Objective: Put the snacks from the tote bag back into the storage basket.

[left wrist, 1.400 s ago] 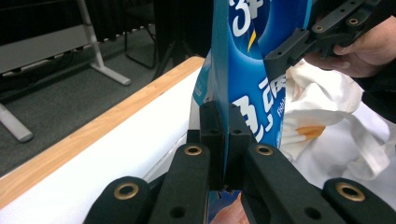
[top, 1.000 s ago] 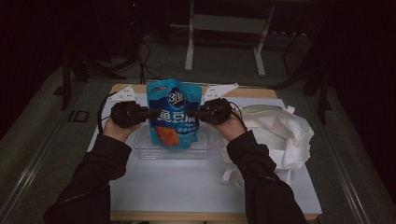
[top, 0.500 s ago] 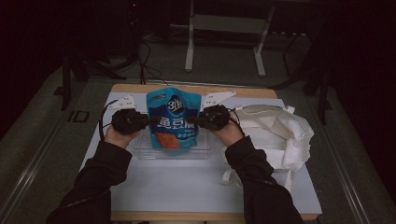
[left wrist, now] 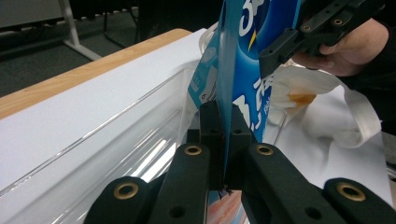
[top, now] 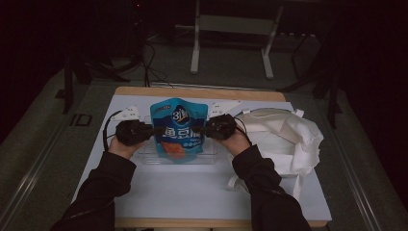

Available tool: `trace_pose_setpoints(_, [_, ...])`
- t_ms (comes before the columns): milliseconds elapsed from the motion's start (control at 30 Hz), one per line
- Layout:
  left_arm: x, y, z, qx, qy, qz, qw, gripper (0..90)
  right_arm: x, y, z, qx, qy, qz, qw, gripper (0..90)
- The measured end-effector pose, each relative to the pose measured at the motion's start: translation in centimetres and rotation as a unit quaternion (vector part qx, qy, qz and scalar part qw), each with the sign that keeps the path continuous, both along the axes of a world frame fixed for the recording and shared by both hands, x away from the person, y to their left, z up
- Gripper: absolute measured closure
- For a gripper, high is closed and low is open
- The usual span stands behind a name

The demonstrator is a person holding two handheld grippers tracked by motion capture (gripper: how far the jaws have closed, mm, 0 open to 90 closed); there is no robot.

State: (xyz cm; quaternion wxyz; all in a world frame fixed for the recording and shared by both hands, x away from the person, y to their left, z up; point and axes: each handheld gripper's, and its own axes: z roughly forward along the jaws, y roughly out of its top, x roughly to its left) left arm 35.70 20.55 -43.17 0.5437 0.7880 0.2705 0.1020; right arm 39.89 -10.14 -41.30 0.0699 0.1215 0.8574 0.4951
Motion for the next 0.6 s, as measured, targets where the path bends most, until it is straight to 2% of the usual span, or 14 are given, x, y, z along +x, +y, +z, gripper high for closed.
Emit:
trace_pose_setpoints(100, [-0.04,-0.01,0.00,0.001,-0.001,0.000,1.0000,89.7,-0.05,-0.01,-0.01,-0.001,-0.002,0.000,1.0000,88.2])
trace_pose_setpoints(167, [-0.22,-0.12,-0.04,0.003,-0.009,0.007,0.9999,89.5,-0.09,0.00,-0.02,-0.001,-0.003,-0.002,1.0000,87.5])
trace_pose_setpoints(433, [-0.43,-0.31,0.14,0.003,-0.010,0.018,0.9998,86.6,-0.07,-0.11,0.05,-0.002,-0.005,-0.005,1.0000,83.3])
trace_pose_setpoints(500, [-0.56,-0.43,0.21,0.002,-0.016,0.023,0.9996,84.1,0.02,-0.29,0.11,0.008,0.000,-0.004,1.0000,80.2])
trace_pose_setpoints(600, [-0.67,-0.72,0.25,0.000,-0.017,0.027,0.9995,81.2,0.05,-0.62,0.38,0.018,0.002,-0.006,0.9998,68.6])
